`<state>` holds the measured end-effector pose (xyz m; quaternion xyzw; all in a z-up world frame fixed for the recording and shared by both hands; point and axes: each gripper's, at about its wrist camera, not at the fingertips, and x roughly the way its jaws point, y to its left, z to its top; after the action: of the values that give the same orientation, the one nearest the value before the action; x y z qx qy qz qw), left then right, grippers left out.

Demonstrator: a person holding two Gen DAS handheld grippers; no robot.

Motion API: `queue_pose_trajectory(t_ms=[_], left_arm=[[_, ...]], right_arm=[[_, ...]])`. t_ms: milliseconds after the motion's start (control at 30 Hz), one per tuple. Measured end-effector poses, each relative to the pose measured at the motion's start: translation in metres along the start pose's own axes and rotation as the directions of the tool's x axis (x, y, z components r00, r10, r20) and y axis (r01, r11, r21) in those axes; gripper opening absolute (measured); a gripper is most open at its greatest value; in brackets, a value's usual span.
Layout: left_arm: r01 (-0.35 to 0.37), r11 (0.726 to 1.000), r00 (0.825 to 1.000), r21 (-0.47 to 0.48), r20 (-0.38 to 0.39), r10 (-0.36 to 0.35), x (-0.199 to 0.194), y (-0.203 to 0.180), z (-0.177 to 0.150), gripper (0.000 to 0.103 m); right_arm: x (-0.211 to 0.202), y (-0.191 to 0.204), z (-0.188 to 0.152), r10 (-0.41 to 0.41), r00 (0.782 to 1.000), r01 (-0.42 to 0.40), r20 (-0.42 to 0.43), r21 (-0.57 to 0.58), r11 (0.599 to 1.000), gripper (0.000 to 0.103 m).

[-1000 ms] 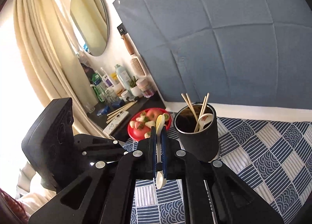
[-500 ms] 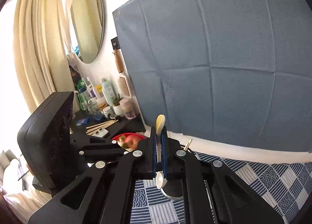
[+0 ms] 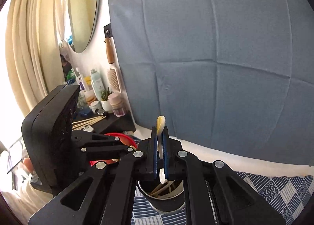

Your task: Organize utensils

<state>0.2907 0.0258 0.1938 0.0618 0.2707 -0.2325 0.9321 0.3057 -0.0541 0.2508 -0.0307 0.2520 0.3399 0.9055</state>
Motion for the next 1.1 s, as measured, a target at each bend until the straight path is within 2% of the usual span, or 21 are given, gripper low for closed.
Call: queue_pose_trajectory(t_ms=[100,133,167,200,233,267,333,400,467,533,667,700,867,967,1100], left_arm=[[0.028,0.999,1.000,-0.033,-0.006,-0.029,0.010,0.008,-0.009,0.010],[0.022,0.999,1.000,-0.049,0.005,-0.022,0.010,0.011,-0.013,0.013],[0.005,0.997,1.000,-0.071,0.017,-0.003,0.008,0.016,-0.017,0.029],[-0.003,0.995,0.999,-0.099,0.034,0.006,0.004,0.019,-0.021,0.042],[-0.003,0.992,0.998,-0.126,0.061,0.011,-0.001,0.024,-0.025,0.068],[-0.012,0.989,0.996,-0.147,0.091,0.025,-0.009,0.027,-0.029,0.082],[-0.036,0.987,0.991,-0.158,0.124,0.056,-0.026,0.029,-0.039,0.085],[-0.070,0.983,0.984,-0.168,0.152,0.096,-0.043,0.029,-0.050,0.095],[-0.123,0.975,0.972,-0.185,0.176,0.156,-0.057,0.029,-0.060,0.097],[-0.188,0.960,0.954,-0.206,0.195,0.229,-0.072,0.028,-0.070,0.097],[-0.313,0.915,0.910,-0.255,0.196,0.366,-0.089,0.022,-0.090,0.097],[-0.327,0.908,0.907,-0.262,0.184,0.380,-0.090,0.020,-0.097,0.097],[-0.349,0.885,0.916,-0.308,0.086,0.391,-0.089,0.021,-0.135,0.097],[-0.373,0.869,0.910,-0.325,0.054,0.411,-0.092,0.010,-0.160,0.097],[-0.376,0.870,0.914,-0.320,0.027,0.405,-0.094,-0.008,-0.185,0.097]], right_arm=[[0.012,-0.002,-0.007,0.007,1.000,-0.007,-0.026,0.000,1.000,0.006],[0.014,-0.002,-0.010,0.003,0.999,-0.003,-0.032,-0.001,1.000,0.007],[0.015,-0.001,-0.012,-0.021,0.999,0.021,-0.033,-0.010,1.000,0.017],[0.014,0.000,-0.014,-0.064,0.998,0.064,-0.020,-0.027,0.998,0.029],[0.009,0.001,-0.017,-0.110,0.994,0.110,0.006,-0.044,0.993,0.062],[0.003,0.003,-0.019,-0.147,0.988,0.149,0.039,-0.060,0.987,0.084],[-0.010,0.007,-0.021,-0.192,0.978,0.199,0.082,-0.093,0.976,0.086],[-0.021,0.011,-0.024,-0.236,0.965,0.248,0.113,-0.117,0.962,0.088],[-0.029,0.015,-0.027,-0.284,0.948,0.303,0.142,-0.134,0.943,0.092],[-0.034,0.020,-0.032,-0.320,0.934,0.343,0.157,-0.145,0.928,0.094],[-0.035,0.025,-0.046,-0.355,0.925,0.373,0.135,-0.142,0.917,0.095],[-0.035,0.025,-0.052,-0.359,0.925,0.374,0.124,-0.133,0.918,0.095],[-0.033,0.024,-0.093,-0.334,0.941,0.338,0.057,-0.076,0.938,0.095],[-0.032,0.026,-0.121,-0.327,0.944,0.329,0.033,-0.045,0.943,0.095],[-0.033,0.029,-0.162,-0.333,0.943,0.333,0.006,-0.018,0.943,0.095]])
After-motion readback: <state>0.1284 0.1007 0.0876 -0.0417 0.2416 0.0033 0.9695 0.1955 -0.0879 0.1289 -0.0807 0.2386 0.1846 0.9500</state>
